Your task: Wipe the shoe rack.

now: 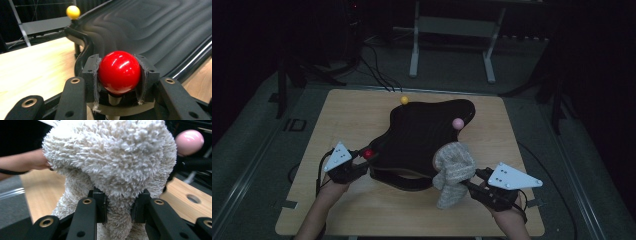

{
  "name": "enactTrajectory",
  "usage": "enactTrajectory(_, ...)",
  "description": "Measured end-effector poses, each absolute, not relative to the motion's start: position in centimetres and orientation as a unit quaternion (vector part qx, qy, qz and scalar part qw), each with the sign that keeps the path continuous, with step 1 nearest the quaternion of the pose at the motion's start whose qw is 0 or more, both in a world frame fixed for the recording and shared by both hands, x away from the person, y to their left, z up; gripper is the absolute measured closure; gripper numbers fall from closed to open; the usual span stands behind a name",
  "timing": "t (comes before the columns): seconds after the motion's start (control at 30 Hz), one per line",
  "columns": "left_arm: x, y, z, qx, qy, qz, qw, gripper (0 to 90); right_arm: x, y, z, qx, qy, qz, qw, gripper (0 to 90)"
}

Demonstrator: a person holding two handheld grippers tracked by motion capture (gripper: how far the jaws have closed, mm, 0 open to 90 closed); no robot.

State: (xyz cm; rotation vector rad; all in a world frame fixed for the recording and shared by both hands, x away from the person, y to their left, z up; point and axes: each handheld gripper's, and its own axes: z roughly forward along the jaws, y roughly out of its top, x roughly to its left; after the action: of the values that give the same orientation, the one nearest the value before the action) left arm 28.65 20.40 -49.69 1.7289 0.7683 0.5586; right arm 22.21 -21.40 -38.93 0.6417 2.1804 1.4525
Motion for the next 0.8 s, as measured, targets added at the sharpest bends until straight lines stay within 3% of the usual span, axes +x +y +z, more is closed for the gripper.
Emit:
enactTrajectory(0.13,28.0,19.8,-49.5,0.738,0.316,0.24,0.545,58.7,23.0,-21.7,-38.3,0.247,0.786,0.51,0.246,70.8)
enactTrajectory(0.47,27.5,19.7,-49.5,0.742,0.305,0.224,0.553,58.8,23.6,-21.9,-38.6,0.235,0.785,0.529,0.221,70.8)
enactTrajectory(0.8,27.4,19.5,-49.5,0.747,0.287,0.212,0.562,59.2,24.8,-22.3,-39.0,0.25,0.781,0.523,0.232,70.9)
